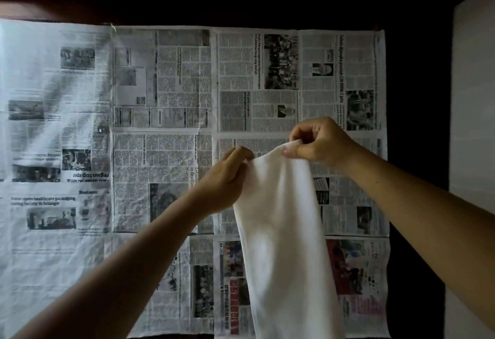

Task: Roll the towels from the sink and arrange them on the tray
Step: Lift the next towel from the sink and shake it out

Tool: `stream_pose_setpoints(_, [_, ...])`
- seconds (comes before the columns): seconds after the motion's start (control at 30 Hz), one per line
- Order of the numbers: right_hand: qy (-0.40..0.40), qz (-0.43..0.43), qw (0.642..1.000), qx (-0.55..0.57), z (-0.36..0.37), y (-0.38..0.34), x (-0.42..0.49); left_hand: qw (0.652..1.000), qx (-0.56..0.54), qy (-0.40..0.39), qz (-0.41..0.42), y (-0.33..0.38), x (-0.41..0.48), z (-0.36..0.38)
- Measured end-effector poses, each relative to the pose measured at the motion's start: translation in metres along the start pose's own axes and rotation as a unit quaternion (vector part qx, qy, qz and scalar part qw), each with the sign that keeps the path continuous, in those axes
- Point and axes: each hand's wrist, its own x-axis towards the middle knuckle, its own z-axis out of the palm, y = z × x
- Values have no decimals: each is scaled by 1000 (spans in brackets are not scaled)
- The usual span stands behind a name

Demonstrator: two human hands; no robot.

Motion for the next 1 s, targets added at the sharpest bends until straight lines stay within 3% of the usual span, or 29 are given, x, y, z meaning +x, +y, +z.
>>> stream_pose_setpoints(0.2, [-18, -9, 1000, -17, -1, 2, 0, 999, -32, -17, 32, 7, -5, 12])
stream_pose_setpoints(0.4, [-18, 26, 998, -57, -17, 13, 0, 998, -53, 21, -24, 0, -9, 11])
stream_pose_setpoints(0.57, [-24, 41, 998, -51, -18, 8, -4, 998, -37, 54, 22, -1, -17, 20])
stream_pose_setpoints(0.73, [-13, 51, 997, -55, -19, 1, -4, 999, -12, 31, 30, -5, -27, 35])
stream_pose_setpoints(0.83, [-24, 52, 995, -80, -19, 1, -4, 999, -7, 43, -8, -5, -30, 42])
stream_pose_setpoints(1.0, [-84, 79, 988, -107, -28, 8, -9, 984, -44, 96, -143, -13, -17, 30])
